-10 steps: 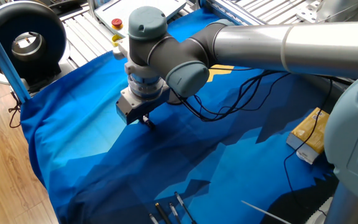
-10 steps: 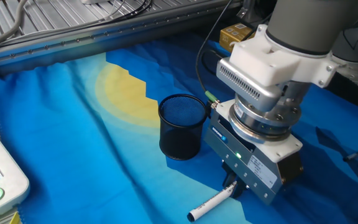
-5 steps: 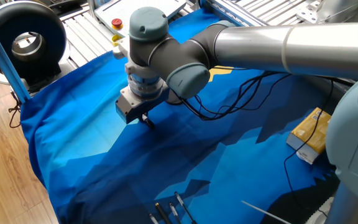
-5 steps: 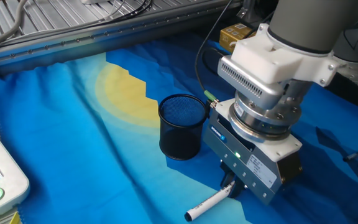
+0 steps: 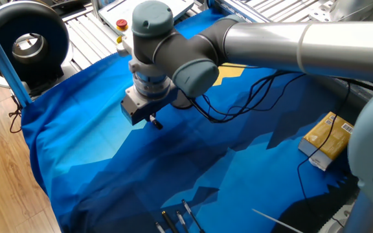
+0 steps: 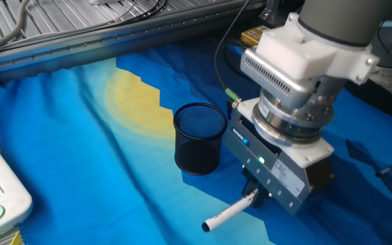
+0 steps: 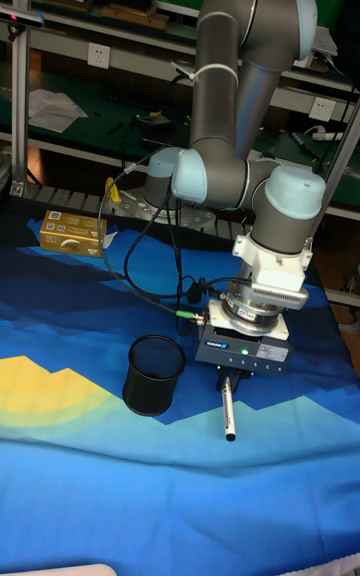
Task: Put the pen into the pen holder
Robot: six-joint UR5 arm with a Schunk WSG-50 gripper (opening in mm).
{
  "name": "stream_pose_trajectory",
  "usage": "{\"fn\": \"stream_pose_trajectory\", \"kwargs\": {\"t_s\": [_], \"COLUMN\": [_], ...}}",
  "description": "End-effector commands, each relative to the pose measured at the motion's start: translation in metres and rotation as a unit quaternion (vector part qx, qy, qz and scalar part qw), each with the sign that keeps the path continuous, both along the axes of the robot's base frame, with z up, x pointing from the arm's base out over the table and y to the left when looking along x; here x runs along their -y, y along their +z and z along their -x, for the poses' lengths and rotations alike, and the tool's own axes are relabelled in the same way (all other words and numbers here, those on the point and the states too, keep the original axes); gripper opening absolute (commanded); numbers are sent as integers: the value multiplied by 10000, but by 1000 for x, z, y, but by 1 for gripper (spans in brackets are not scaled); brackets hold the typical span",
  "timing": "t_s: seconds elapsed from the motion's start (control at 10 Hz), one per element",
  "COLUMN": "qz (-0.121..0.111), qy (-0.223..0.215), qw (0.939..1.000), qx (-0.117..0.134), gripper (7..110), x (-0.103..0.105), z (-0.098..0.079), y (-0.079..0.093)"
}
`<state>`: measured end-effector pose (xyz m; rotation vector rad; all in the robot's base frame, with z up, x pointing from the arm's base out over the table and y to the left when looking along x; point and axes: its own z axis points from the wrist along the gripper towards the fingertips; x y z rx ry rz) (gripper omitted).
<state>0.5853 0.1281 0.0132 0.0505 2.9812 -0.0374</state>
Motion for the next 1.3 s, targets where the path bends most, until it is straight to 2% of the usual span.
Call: {"fn": "stream_pose_trajectory", "kwargs": {"t_s": [0.0,0.4,0.8,1.2], "qz": [1,13,130,109], "qy": [-48,27,144,285], "qw": [10000,10000,9997,9992], "qx": [-43,-84,-167,-265], "gripper": [7,7,7,7], "x": [4,15,32,53], "z": [6,19,32,43], "y": [28,62,94,119]}}
